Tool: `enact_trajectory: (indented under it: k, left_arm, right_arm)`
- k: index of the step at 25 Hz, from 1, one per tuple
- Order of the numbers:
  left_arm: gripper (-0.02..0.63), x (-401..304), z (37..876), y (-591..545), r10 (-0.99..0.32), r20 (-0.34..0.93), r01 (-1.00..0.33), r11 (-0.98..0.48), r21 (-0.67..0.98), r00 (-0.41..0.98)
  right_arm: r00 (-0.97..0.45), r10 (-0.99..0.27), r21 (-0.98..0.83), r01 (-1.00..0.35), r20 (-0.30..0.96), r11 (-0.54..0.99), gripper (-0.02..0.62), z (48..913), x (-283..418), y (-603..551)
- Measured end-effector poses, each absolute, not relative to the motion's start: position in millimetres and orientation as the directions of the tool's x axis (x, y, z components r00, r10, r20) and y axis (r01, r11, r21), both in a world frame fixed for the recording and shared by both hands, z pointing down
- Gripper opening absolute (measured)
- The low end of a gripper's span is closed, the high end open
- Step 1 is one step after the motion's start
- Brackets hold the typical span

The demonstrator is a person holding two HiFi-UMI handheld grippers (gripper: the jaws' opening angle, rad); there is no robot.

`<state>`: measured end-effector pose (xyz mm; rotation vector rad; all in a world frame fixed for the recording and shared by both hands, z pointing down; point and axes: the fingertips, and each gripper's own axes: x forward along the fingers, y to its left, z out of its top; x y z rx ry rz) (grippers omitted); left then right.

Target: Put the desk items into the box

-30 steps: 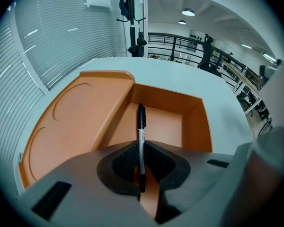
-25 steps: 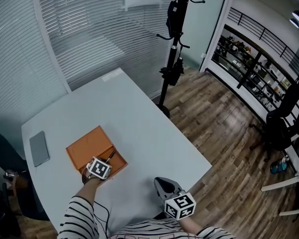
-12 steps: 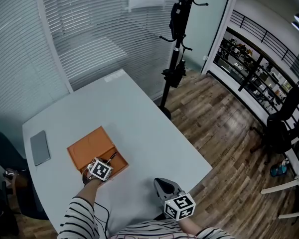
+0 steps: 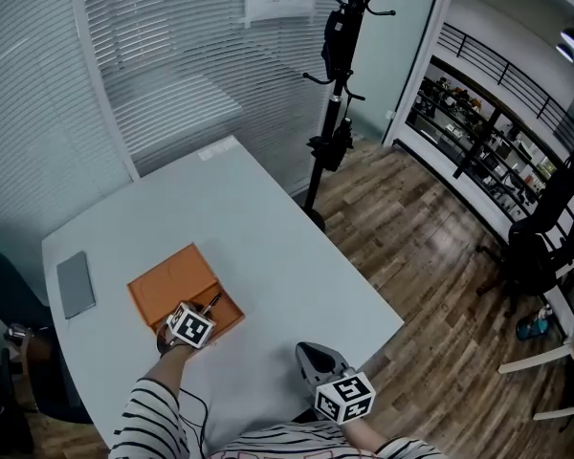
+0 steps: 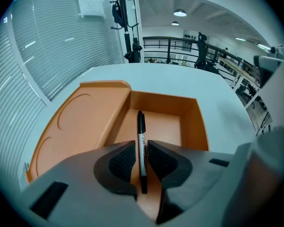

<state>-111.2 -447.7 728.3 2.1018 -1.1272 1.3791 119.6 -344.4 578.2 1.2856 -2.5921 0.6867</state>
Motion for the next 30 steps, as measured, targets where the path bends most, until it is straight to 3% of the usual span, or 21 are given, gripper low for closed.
enact_trajectory:
  k: [17,30]
  left_arm:
    - [0.078,-101,642,-436,-0.641,0.714,-0.834,-0.531,-0.149,0.280]
    - [0.031,-111,581,-376,-0.778,0.536,-0.876,-0.463,-0.135,0.328]
  right_arm:
    - [-0.615,-0.727,-0.303,-0.787,0.306,0.538,0.026,558,123,-312]
    - [-0.587,-0.763,-0.284,-0.806,0.271,0.519,0.026,547,116,-276]
